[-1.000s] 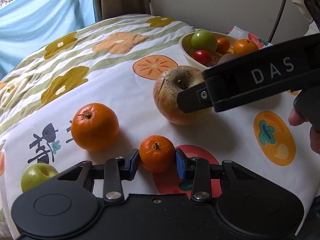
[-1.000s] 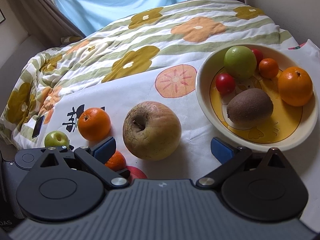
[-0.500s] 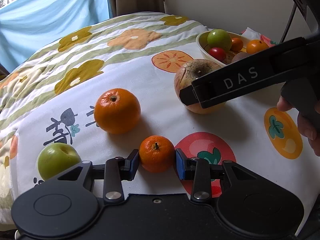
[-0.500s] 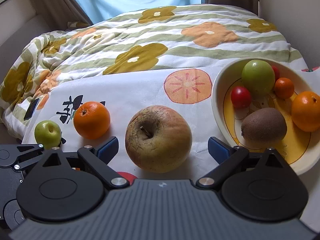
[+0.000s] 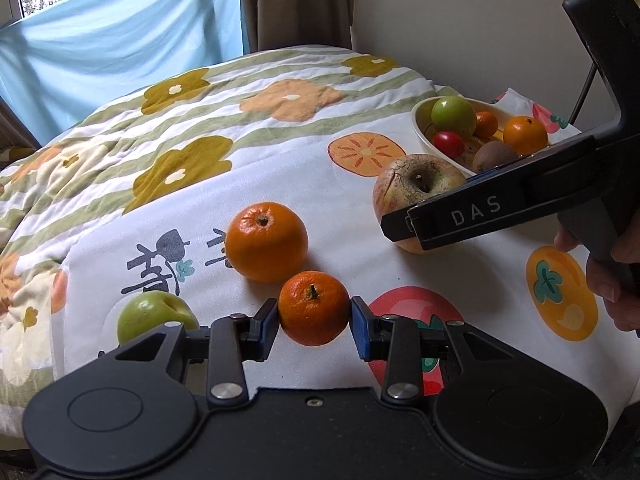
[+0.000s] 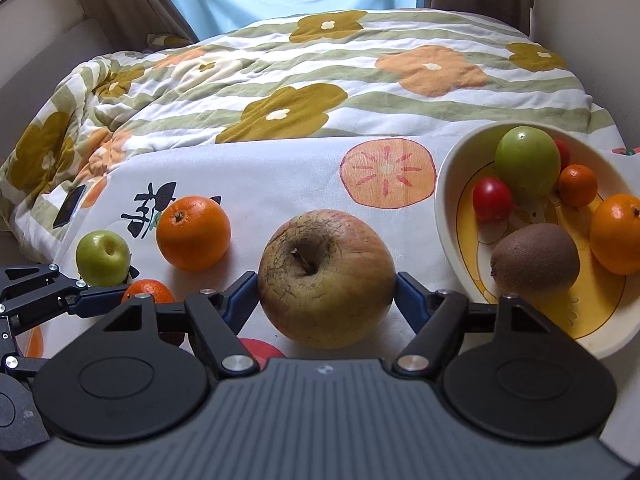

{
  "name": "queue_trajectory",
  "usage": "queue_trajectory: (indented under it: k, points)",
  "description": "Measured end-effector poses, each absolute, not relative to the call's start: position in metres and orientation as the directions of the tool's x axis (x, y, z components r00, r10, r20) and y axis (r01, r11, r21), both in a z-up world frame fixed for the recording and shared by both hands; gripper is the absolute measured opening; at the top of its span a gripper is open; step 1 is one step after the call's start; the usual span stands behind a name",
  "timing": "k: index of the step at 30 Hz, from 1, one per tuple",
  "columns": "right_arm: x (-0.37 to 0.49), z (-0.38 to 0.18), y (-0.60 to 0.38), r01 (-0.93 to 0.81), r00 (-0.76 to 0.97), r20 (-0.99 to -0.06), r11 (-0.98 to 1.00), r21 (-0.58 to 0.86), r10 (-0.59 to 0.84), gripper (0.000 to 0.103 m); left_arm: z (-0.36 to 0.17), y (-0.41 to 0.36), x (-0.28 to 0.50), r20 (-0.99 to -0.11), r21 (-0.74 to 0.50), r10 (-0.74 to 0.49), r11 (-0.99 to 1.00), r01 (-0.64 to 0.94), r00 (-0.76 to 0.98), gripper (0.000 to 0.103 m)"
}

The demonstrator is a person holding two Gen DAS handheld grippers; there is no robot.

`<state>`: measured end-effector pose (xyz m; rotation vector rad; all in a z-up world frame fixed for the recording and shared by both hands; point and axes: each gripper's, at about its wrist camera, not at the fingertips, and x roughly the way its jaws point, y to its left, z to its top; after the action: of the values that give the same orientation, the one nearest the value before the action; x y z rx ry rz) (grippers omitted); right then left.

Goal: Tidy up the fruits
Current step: 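Grasp a tangerine with the left tool while the right tool grasps the large brown apple, then carry the tangerine and brown apple into the duck bowl and release both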

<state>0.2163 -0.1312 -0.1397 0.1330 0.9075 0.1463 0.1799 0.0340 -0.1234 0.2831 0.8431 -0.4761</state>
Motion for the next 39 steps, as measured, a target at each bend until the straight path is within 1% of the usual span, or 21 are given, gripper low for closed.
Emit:
queue_trajectory:
  k: [11, 21, 31, 39]
  points:
    - [0.188, -0.101, -0.172, -0.072, 0.651, -0.731, 0.975, 0.209, 0.205, 0.088, -0.085, 0.011, 0.168, -0.723, 0.064, -0.274, 0.887, 0.457, 0.634, 0.042]
    - [0.173, -0.078, -0.234, -0.079, 0.657, -0.726, 0.977, 0.199, 0.201, 0.088, -0.06, -0.038, 0.165, -0.694, 0.047, -0.265, 0.911, 0.409, 0.669, 0.042]
    - [0.17, -0.08, -0.291, -0.069, 0.649, -0.738, 0.98, 0.188, 0.187, 0.088, -0.056, -0.098, 0.178, -0.689, 0.032, -0.287, 0.905, 0.424, 0.666, 0.042]
    - [0.177, -0.091, -0.316, -0.055, 0.629, -0.756, 0.981, 0.189, 0.181, 0.088, -0.064, -0.126, 0.197, -0.705, 0.042, -0.291, 0.893, 0.447, 0.647, 0.042]
